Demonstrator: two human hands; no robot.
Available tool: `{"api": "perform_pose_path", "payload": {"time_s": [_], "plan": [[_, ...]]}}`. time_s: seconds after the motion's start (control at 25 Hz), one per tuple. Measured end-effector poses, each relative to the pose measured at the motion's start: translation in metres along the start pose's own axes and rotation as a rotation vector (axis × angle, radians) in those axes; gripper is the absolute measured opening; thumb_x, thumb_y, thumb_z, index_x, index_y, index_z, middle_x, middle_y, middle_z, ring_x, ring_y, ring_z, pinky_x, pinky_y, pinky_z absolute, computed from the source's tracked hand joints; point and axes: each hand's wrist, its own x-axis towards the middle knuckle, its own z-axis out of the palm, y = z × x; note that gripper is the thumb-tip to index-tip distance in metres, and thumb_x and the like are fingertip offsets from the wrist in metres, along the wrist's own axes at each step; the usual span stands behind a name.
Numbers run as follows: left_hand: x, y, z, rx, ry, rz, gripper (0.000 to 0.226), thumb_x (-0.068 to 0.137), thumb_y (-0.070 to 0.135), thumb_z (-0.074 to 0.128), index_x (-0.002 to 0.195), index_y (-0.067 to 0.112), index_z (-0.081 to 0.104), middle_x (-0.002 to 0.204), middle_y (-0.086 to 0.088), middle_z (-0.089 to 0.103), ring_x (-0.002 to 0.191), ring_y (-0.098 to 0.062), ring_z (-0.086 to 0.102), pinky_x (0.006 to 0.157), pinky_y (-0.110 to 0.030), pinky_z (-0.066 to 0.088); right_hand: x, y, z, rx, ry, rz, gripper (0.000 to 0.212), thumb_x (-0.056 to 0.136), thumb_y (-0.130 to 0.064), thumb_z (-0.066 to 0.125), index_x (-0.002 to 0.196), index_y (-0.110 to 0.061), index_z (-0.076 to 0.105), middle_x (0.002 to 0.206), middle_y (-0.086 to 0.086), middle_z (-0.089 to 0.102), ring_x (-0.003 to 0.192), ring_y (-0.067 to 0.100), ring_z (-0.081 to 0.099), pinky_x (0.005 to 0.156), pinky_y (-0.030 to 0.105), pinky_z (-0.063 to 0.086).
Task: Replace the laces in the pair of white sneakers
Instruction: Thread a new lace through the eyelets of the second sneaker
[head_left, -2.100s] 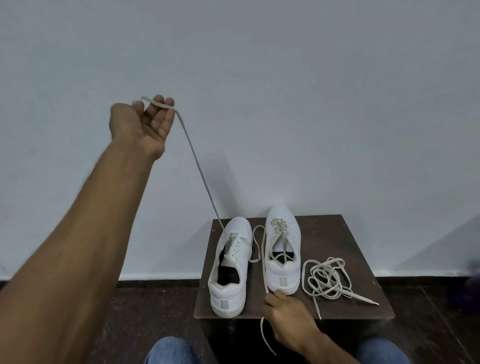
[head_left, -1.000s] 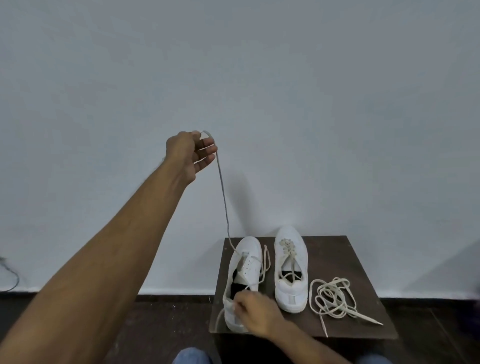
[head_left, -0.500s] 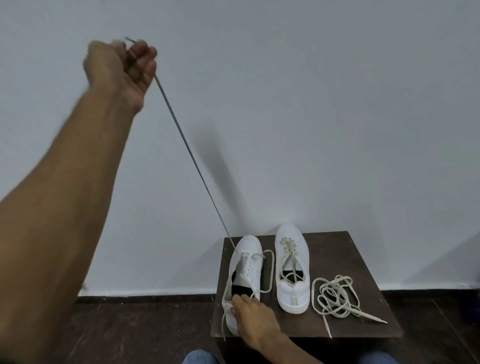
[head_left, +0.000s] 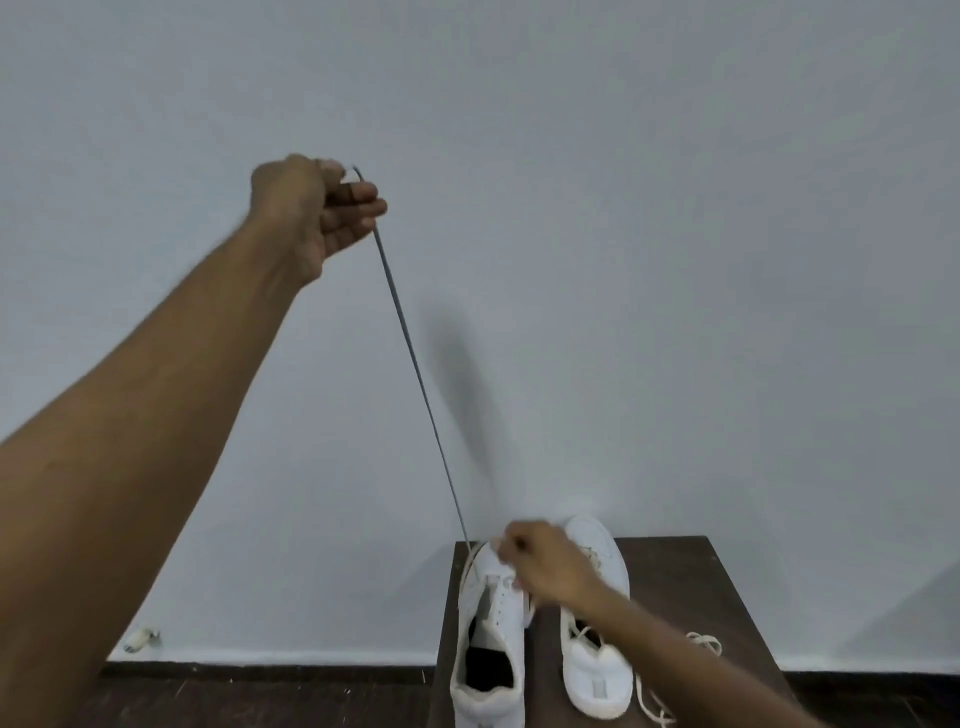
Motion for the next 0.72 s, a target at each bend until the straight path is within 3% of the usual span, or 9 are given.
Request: {"api": "perform_pose_path", "payload": {"time_s": [0.08,0.2,0.4,0.56,0.72], "plan": [[-0.003,0.003,0.006,0.019,-0.032,-0.012,0.021,0.099,0.007,0.036,0.087,0.015,0.051,0.066,-0.002,0.069,0.064,-0.017,0.072,0.067,-0.028,0.058,0.019,-0.047,-0.072,0.088,0.180,-0.109,0.035,0.096,-0.041,0.053,0.078,-0.014,0.064,0.078,0.004,0.071,0.060,0.018,0.069,0.060,0.037,0.058],[-0.010,0.009,0.017,0.110,-0.103,0.000,0.016,0.099,0.008,0.041,0.089,0.012,0.054,0.076,-0.007,0.066,0.066,-0.020,0.070,0.065,-0.029,0.058,0.030,-0.130,-0.169,0.199,0.397,-0.309,0.034,0.095,-0.035,0.057,0.076,-0.009,0.067,0.075,0.007,0.072,0.049,0.017,0.060,0.042,0.026,0.047],[-0.021,0.022,0.035,0.363,-0.166,0.122,0.012,0.098,0.008,0.046,0.094,0.007,0.058,0.079,-0.012,0.067,0.066,-0.023,0.070,0.066,-0.032,0.058,0.033,-0.212,-0.239,0.084,0.495,-0.428,0.031,0.095,-0.032,0.060,0.082,-0.005,0.070,0.072,0.008,0.071,0.047,0.015,0.060,0.045,0.024,0.048],[-0.026,0.028,0.046,0.560,-0.235,0.245,0.013,0.098,0.012,0.051,0.092,0.008,0.062,0.082,-0.011,0.071,0.075,-0.024,0.073,0.065,-0.032,0.059,0.043,-0.224,-0.238,-0.021,0.479,-0.411,0.026,0.093,-0.027,0.063,0.080,-0.006,0.070,0.071,0.007,0.071,0.050,0.016,0.065,0.051,0.028,0.056],[-0.033,0.031,0.053,0.700,-0.226,0.363,0.013,0.094,0.010,0.053,0.091,0.008,0.065,0.079,-0.007,0.073,0.071,-0.019,0.073,0.061,-0.029,0.059,0.048,-0.221,-0.229,-0.063,0.465,-0.436,0.020,0.093,-0.015,0.056,0.080,-0.010,0.070,0.073,0.003,0.071,0.052,0.012,0.064,0.049,0.026,0.051]]}}
